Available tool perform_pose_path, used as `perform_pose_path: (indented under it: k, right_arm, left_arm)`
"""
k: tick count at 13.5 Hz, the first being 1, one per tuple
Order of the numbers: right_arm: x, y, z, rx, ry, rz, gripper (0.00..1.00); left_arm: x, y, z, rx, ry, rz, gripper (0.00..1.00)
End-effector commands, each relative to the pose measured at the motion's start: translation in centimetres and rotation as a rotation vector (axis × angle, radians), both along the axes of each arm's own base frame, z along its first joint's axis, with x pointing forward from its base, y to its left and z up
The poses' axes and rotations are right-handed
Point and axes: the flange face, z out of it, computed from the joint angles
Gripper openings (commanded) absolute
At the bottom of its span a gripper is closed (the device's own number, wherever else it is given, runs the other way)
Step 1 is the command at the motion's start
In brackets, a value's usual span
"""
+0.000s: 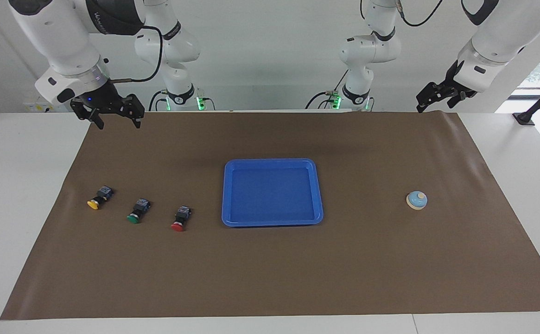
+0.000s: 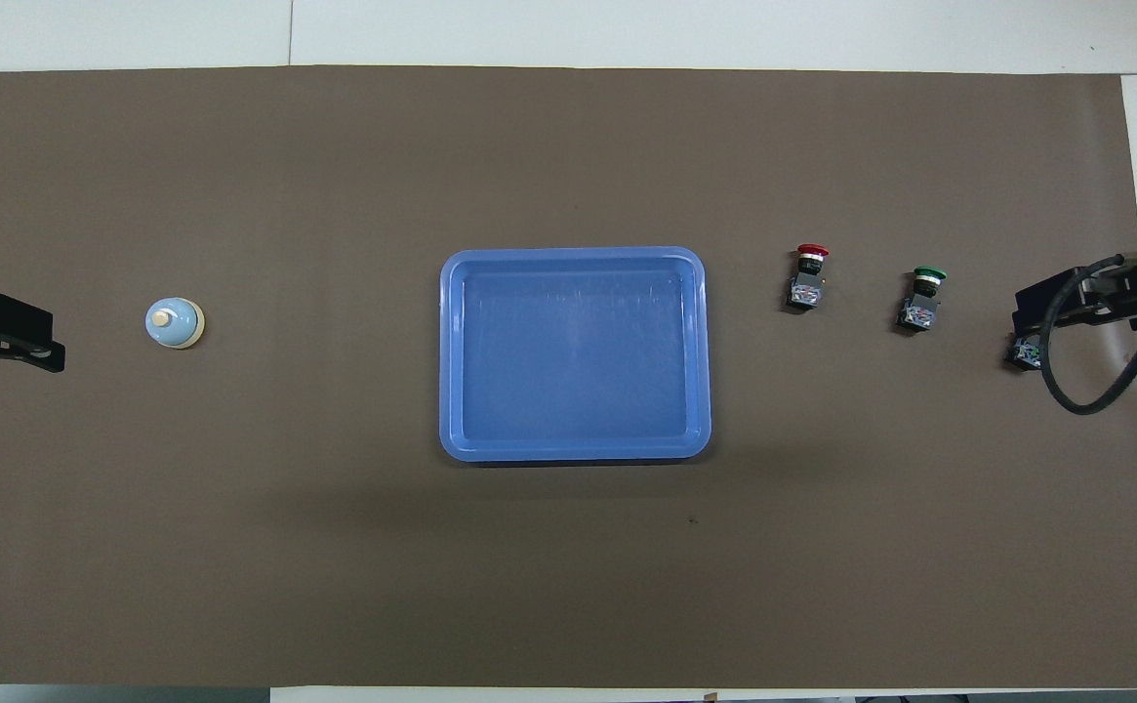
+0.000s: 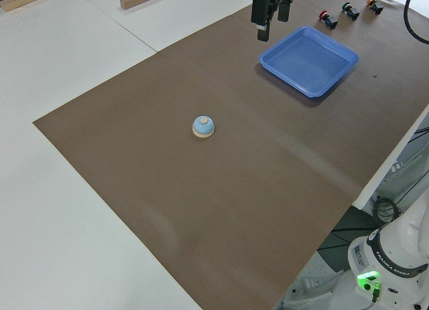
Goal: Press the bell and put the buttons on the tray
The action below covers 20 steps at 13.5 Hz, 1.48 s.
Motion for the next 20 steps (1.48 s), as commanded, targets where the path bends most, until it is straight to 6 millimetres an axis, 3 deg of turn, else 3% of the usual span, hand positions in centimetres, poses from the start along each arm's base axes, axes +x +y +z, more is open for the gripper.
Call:
perform_pose_path:
  k: [1, 9, 10, 11, 12, 16, 20]
  right_arm:
    - [-0.2, -0.4, 0.1, 0.000, 0.000, -0.013, 1.00]
    - [-0.2, -0.4, 0.1, 0.000, 0.000, -0.011, 1.00]
    - [-0.2, -0.4, 0.1, 0.000, 0.000, -0.011, 1.00]
    - [-0.2, -0.4, 0.1, 0.000, 0.000, -0.011, 1.00]
    - [-0.2, -0.4, 0.1, 0.000, 0.000, -0.012, 1.00]
    - [-0.2, -0.4, 0.1, 0.000, 0.000, -0.012, 1.00]
    - [-0.2, -0.4, 0.1, 0.000, -0.001, -0.011, 1.00]
  left_arm:
    - [0.4, 0.2, 0.4, -0.021, -0.014, -0.006, 1.00]
    - [0.7, 0.2, -0.1, -0.020, -0.045, -0.024, 1.00]
    - [0.7, 0.3, -0.2, -0.019, -0.045, -0.021, 0.68]
    - [0.5, 0.5, -0.5, -0.019, -0.033, -0.018, 0.04]
    - [0.5, 0.9, -0.8, -0.019, -0.025, -0.015, 0.00]
    - [1.2, 1.7, -1.7, -0.024, -0.029, -0.026, 0.00]
    - [2.3, 4.5, -6.2, -0.036, -0.049, -0.062, 0.00]
